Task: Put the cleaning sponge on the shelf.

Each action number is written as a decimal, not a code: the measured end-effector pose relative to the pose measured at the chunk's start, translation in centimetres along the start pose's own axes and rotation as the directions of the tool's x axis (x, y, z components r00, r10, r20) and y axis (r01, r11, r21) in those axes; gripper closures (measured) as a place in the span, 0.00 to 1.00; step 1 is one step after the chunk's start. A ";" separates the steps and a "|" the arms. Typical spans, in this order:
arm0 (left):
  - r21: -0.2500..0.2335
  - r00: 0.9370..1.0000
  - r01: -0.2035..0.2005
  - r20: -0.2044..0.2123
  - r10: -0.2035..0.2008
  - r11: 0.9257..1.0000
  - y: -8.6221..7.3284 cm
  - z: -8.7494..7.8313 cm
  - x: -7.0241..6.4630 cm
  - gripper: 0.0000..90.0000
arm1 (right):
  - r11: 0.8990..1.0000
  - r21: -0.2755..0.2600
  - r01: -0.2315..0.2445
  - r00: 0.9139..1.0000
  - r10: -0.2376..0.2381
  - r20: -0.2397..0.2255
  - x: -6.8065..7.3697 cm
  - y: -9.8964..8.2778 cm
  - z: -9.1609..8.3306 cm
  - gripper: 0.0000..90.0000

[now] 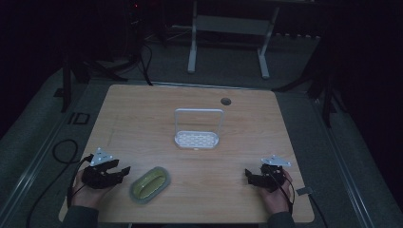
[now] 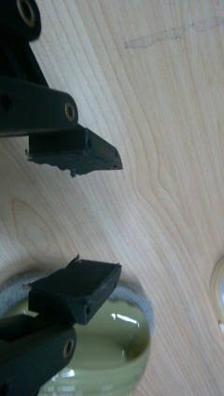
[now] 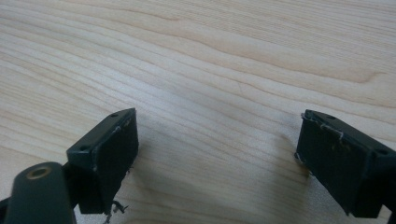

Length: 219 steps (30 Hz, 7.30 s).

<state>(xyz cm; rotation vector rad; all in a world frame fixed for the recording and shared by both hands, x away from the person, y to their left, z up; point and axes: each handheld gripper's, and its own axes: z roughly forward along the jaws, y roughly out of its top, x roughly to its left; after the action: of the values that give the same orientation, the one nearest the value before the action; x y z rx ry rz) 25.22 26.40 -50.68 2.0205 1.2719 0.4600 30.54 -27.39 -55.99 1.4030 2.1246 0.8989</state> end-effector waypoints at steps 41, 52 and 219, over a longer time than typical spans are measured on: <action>0.255 0.989 -0.136 0.094 0.116 0.957 5.2 -0.3 -3.7 0.57 | 1.000 0.001 -0.006 1.000 0.006 0.004 0.1 0.0 0.0 0.14; 0.285 0.977 -0.196 0.142 0.161 0.938 6.9 -0.2 -5.3 0.56 | 1.000 0.001 -0.006 1.000 0.006 0.005 0.1 0.0 0.0 0.14; 0.373 0.787 -0.616 0.311 0.532 0.694 17.2 7.7 -10.3 0.80 | 1.000 0.000 -0.006 1.000 0.006 0.006 0.1 0.0 0.0 0.14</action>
<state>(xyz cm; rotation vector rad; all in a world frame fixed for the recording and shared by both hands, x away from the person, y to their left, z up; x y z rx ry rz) 36.32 9.65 -43.03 2.8119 0.6275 0.2528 30.45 -27.32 -55.99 1.4104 2.1169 0.8958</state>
